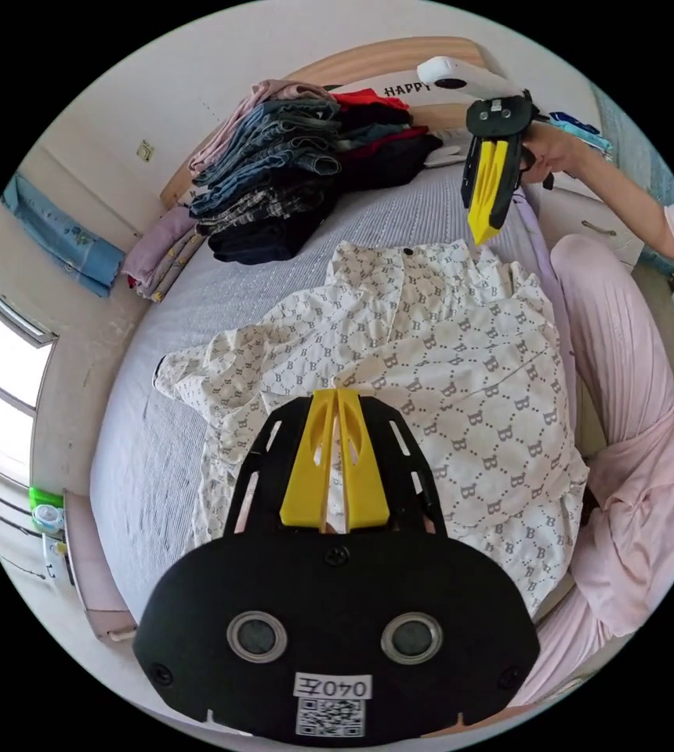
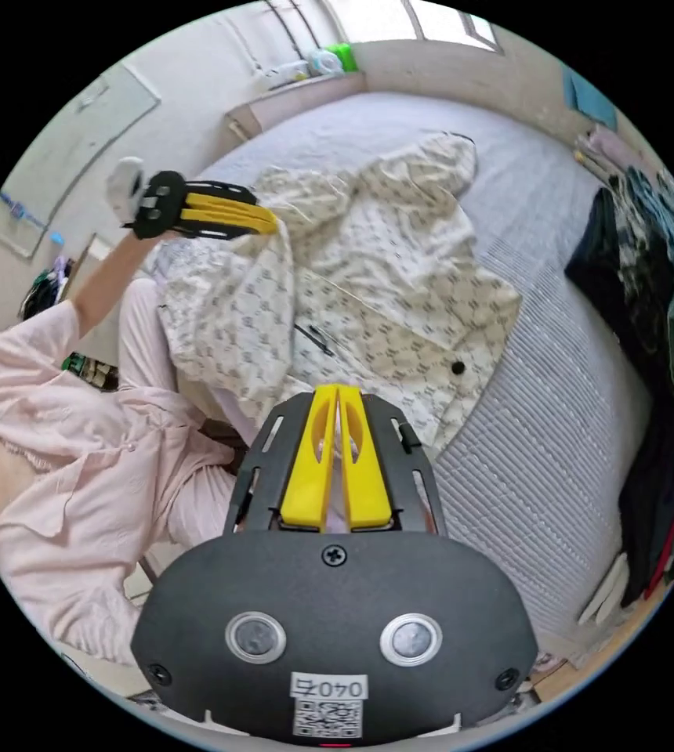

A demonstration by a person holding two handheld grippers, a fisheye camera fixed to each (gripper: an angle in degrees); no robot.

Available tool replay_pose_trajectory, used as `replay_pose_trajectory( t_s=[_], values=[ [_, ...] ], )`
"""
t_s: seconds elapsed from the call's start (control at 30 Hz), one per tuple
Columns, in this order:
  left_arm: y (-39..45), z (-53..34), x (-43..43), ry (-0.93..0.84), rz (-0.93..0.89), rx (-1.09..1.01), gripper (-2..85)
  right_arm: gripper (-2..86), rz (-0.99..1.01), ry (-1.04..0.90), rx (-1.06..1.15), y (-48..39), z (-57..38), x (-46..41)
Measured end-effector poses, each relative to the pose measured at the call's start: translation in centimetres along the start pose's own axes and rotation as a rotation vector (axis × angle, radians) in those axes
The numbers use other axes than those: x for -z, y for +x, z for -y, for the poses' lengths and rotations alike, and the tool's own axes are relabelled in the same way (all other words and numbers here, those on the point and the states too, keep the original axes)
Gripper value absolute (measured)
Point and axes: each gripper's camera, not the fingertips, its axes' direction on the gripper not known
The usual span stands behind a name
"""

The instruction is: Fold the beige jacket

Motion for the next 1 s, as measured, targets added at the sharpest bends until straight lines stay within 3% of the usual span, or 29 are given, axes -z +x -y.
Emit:
replay_pose_trajectory(
  t_s=[0.07, 0.2, 0.27, 0.33, 0.47, 0.63, 0.73, 0.87, 0.9, 0.97, 1.0],
  values=[
    [0.5, -0.8, 2.5, 0.09, 0.039, -0.006, -0.9, -0.9, 0.071, -0.03, 0.063, -1.2, 1.3, -0.5],
    [-0.2, -2.0, 6.7, 0.226, 0.141, 0.069, -0.9, -0.9, 0.156, -0.29, 0.122, -1.8, 4.7, -7.0],
    [-1.0, -2.0, 6.2, 0.15, 0.199, 0.088, -0.9, -0.9, 0.21, -0.404, 0.193, -2.2, 4.2, -8.6],
    [-0.4, -1.5, 3.2, 0.054, 0.25, 0.08, -0.9, -0.9, 0.187, -0.46, 0.125, -1.0, 3.3, -9.7],
    [1.0, -2.4, -3.9, -0.147, 0.285, 0.112, -1.2, -0.9, 0.181, -0.395, 0.045, -1.1, 2.7, -9.3],
    [-0.8, -9.3, 7.2, 0.14, 0.361, 0.572, -0.8, -0.9, -0.103, -0.1, 0.028, -6.2, 0.5, -1.5],
    [4.0, -13.0, 10.7, 0.206, 0.135, 0.506, -0.9, -0.9, -0.086, -0.021, 0.147, -10.4, 2.0, -2.2],
    [10.4, -13.9, 6.5, -0.04, 0.104, 0.404, -0.9, -0.9, -0.071, -0.051, 0.204, -12.8, 5.7, -7.4],
    [10.8, -14.0, 5.8, -0.049, 0.052, 0.407, -0.9, -0.9, -0.055, -0.08, 0.203, -12.8, 6.9, -9.6],
    [12.7, -14.2, 3.3, -0.079, -0.228, 0.307, -0.9, -0.9, -0.077, -0.181, 0.152, -11.8, 7.9, -13.3],
    [13.2, -14.5, 3.6, -0.06, -0.192, 0.261, -0.9, -0.9, -0.117, -0.303, 0.102, -10.5, 7.9, -15.9]
  ],
)
